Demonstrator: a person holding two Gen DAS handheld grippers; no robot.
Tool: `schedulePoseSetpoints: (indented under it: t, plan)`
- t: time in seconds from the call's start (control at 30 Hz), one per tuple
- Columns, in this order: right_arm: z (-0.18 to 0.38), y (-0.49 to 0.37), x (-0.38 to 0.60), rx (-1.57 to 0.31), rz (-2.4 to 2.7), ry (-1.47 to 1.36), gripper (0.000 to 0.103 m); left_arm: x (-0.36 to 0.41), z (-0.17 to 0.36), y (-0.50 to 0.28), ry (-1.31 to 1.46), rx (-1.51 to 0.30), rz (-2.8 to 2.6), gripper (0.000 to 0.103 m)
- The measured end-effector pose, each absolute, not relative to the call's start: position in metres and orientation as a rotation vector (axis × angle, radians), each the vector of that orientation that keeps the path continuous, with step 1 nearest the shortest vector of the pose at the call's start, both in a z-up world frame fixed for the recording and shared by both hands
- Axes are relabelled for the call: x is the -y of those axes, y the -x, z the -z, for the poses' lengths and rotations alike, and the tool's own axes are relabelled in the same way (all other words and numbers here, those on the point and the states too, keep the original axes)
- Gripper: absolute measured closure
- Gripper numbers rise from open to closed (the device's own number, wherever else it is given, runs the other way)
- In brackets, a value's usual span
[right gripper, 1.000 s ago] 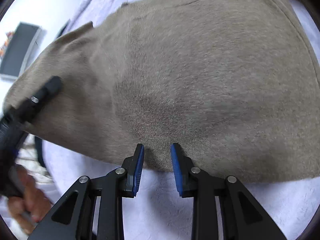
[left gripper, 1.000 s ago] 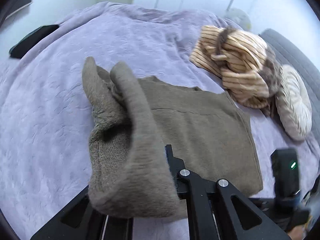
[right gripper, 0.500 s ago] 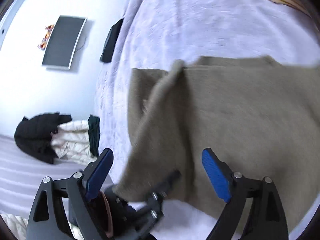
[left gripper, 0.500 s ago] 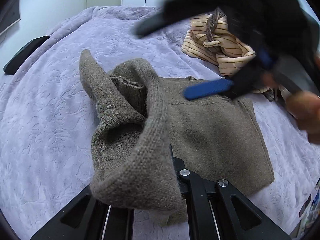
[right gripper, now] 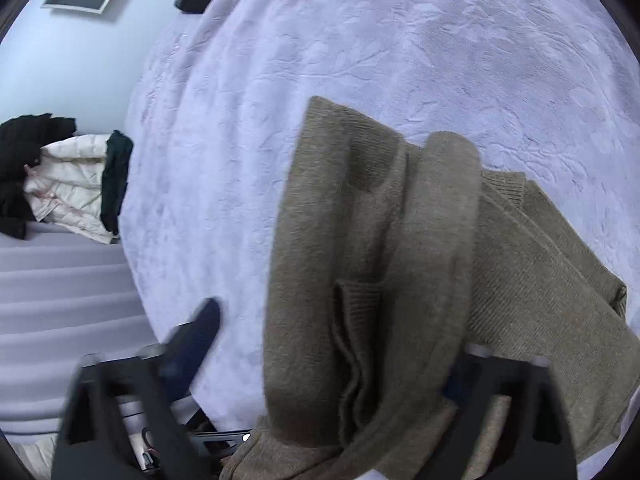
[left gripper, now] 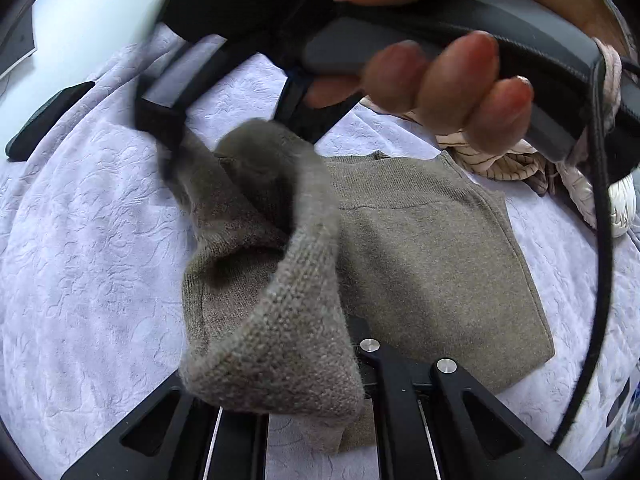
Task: Fold small clothes
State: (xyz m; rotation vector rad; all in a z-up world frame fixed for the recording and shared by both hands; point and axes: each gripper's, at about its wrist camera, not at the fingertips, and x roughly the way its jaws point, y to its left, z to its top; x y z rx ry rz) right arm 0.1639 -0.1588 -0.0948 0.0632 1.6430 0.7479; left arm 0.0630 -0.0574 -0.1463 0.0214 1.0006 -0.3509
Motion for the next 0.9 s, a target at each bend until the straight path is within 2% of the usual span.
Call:
schedulePoseSetpoints:
  t: [0.03, 0.43, 0.6, 0.73, 0.9]
  plan:
    - [0.094, -0.167, 0.163, -1.640, -0.713, -0.055, 0.084, 0.057, 0.145, -0.064, -0.015, -1.005, 0.358, 0.094]
    - [0.029, -0.153, 0.271, -1.337, -0.719, -0.386, 0.084, 0.116, 0.097, -0.045, -0.097, -0.935, 0.537, 0.094]
    - [0.012, -0.121, 0.345, -1.199, -0.699, -0.485, 0.084, 0.168, 0.101, -0.028, -0.178, -0.943, 0.635, 0.094]
    - [0.036, -0.100, 0.405, -1.193, -0.584, -0.530, 0.084, 0.205, 0.133, -0.018, -0.228, -1.020, 0.677, 0.094]
    - [0.105, -0.085, 0.442, -1.266, -0.446, -0.555, 0.084, 0.231, 0.169, -0.009, -0.296, -1.102, 0.666, 0.094]
